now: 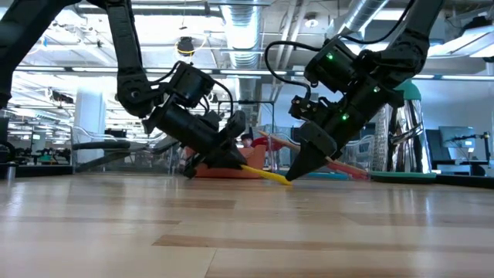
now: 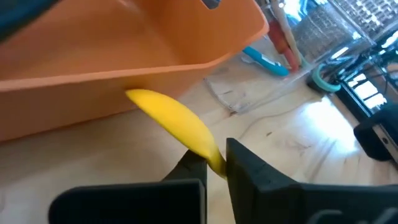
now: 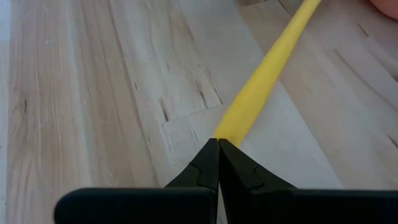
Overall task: Pick & Place Kitchen Items
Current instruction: Put the yellow serving spoon into the right transparent bin
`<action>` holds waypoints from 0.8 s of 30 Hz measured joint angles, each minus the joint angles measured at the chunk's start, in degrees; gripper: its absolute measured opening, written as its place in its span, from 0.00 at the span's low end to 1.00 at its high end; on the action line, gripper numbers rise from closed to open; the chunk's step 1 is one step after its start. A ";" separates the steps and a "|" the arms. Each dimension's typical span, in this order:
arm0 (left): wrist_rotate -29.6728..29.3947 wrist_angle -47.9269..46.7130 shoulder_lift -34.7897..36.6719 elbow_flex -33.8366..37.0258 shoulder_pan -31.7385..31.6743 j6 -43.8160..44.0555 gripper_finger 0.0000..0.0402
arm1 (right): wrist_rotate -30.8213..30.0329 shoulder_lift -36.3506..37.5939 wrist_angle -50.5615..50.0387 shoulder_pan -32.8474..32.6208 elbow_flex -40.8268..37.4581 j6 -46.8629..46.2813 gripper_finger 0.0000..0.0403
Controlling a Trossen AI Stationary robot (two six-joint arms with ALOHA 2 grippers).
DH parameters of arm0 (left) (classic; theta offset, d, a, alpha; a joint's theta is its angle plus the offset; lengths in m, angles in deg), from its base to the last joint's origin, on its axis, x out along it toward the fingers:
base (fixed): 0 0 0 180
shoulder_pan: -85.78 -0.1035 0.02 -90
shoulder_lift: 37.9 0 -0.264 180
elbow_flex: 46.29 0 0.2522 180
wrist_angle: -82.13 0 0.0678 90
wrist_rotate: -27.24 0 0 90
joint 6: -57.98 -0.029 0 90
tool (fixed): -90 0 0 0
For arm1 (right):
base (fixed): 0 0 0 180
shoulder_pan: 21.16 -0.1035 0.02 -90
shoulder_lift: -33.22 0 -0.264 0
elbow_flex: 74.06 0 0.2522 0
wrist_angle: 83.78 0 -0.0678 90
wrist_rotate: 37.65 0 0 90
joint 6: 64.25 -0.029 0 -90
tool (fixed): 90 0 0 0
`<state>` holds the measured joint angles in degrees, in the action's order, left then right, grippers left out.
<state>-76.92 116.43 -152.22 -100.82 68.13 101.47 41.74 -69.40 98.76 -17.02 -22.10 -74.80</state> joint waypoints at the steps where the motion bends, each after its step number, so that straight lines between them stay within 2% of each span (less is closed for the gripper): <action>1: 0.60 0.02 0.04 0.00 -0.02 -0.82 0.02 | 0.00 0.00 0.00 0.00 0.00 0.00 0.00; 12: 0.60 1.08 0.56 0.04 1.65 -6.91 0.01 | 1.29 0.02 0.03 0.00 0.04 0.00 0.00; 24: 2.14 0.75 4.67 1.14 2.45 -11.91 0.00 | 2.41 0.70 -0.21 -0.45 0.05 0.00 0.00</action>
<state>-74.77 117.18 -147.54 -99.68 70.58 89.56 44.15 -68.70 98.55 -17.47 -22.06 -74.80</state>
